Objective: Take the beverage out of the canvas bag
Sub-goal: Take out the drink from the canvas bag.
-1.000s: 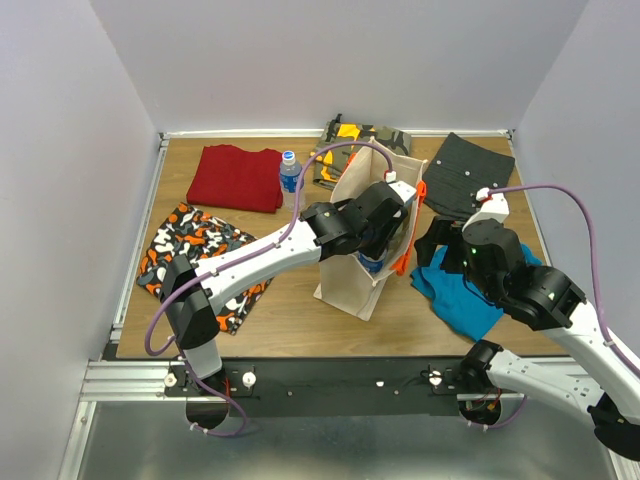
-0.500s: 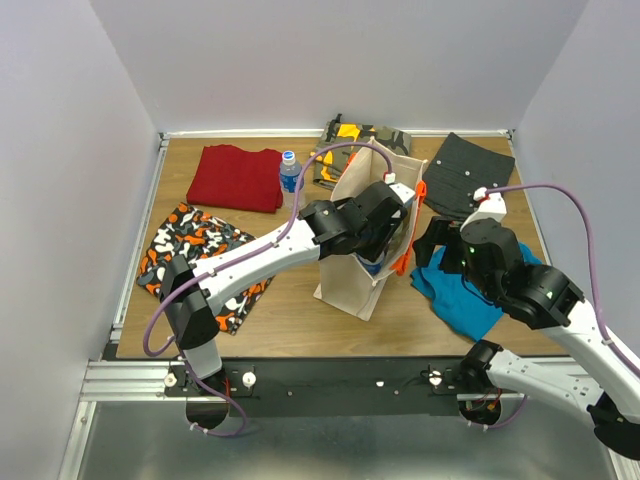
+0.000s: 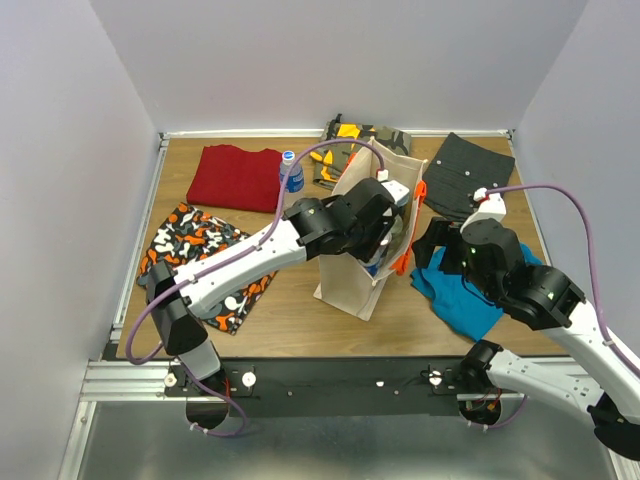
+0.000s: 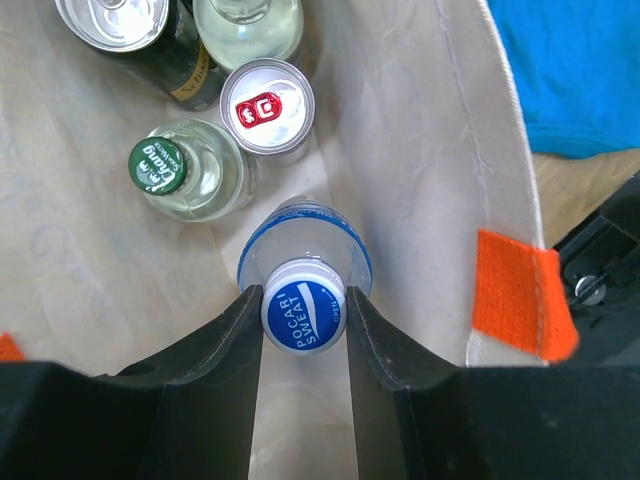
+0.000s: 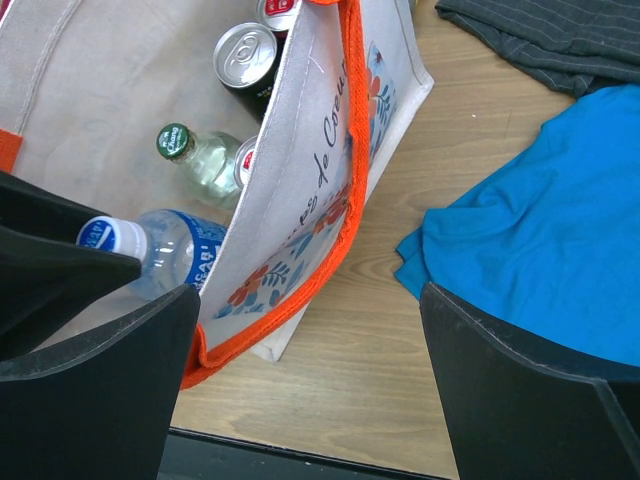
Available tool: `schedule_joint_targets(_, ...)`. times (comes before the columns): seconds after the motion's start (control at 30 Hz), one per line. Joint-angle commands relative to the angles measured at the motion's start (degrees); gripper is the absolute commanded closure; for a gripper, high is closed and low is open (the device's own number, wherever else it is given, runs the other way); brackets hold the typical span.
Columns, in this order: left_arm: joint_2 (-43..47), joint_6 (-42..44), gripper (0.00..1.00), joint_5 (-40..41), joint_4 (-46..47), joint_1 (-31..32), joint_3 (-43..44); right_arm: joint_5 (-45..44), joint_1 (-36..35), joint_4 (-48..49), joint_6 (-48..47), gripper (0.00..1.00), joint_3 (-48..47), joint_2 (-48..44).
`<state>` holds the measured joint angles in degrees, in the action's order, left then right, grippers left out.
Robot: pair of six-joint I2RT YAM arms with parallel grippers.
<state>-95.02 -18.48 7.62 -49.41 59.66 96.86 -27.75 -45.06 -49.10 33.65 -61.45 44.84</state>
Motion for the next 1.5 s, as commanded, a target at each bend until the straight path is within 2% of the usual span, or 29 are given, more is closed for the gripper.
schedule_joint_targets(0.0, 4.4, 0.0, 1.00, -1.1, 1.9, 0.3, 3.6, 0.3, -0.4, -0.1, 1.0, 0.00, -0.4, -0.9)
schedule_joint_targets(0.87, 4.6, 2.2, 1.00, -0.1, -3.1, 0.3, 14.0, 0.2, -0.4, -0.2, 1.2, 0.00, 0.2, -0.8)
schedule_joint_targets(1.03, 3.5, 2.1, 1.00, 1.4, -5.4, 0.4, 17.7, 0.0, -0.4, 0.1, 1.2, 0.00, 0.3, -0.9)
schedule_joint_targets(1.47, 6.4, 2.7, 1.00, 5.5, -7.3, 0.3, 20.8, 1.1, -0.5, 0.9, 1.8, 0.00, 0.5, -1.0)
